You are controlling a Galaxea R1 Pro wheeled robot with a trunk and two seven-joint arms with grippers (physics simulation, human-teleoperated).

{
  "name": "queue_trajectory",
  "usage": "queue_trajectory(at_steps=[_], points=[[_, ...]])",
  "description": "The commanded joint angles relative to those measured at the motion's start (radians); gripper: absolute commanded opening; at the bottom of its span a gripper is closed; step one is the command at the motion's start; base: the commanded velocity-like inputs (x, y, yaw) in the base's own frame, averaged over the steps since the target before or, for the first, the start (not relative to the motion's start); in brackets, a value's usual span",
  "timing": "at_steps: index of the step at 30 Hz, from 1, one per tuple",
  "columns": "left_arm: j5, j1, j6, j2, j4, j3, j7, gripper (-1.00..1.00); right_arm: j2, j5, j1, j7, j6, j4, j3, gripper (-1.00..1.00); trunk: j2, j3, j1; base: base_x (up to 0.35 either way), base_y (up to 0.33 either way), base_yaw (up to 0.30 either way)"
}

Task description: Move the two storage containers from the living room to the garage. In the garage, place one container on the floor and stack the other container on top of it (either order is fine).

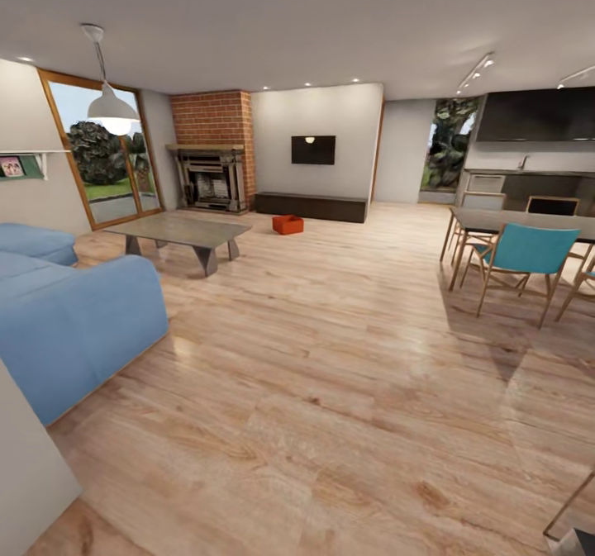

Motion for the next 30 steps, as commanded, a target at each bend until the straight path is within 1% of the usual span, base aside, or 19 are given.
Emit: queue_trajectory(at_steps=[1,30], points=[[0.006,0.000,0.003,0.000,0.000,-0.001,0.002,1.00,0.001,-0.010,-0.001,-0.001,-0.006,0.003,0.008,1.00,0.000,-0.001,0.001,0.323,0.000,0.000],[0.006,0.000,0.003,0.000,0.000,-0.001,0.002,1.00,0.001,-0.010,-0.001,-0.001,-0.006,0.003,0.009,1.00,0.000,-0.001,0.001,0.323,0.000,0.000]])
